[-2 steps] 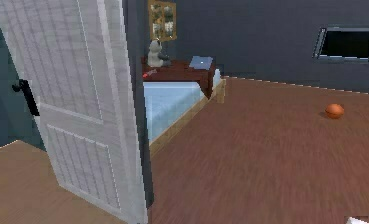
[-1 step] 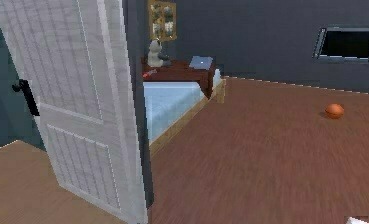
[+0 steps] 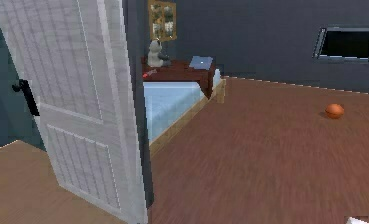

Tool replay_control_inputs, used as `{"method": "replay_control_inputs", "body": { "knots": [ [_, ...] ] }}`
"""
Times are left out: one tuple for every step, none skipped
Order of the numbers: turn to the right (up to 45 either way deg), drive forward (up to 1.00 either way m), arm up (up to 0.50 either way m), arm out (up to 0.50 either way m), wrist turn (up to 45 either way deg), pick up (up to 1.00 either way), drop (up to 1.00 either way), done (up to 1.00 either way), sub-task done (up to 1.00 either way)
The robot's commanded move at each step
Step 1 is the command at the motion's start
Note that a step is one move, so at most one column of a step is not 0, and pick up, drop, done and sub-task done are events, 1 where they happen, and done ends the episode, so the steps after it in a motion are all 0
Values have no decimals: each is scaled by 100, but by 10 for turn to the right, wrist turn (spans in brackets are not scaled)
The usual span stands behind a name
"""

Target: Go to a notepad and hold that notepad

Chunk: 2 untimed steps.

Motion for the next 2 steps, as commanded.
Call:
{"method": "replay_control_inputs", "body": {
  "knots": [
    [0, 0, 0, 26, 0, 0, 0, 0, 0],
    [0, 0, 0, 0, 450, 0, 0, 0, 0]
  ]
}}
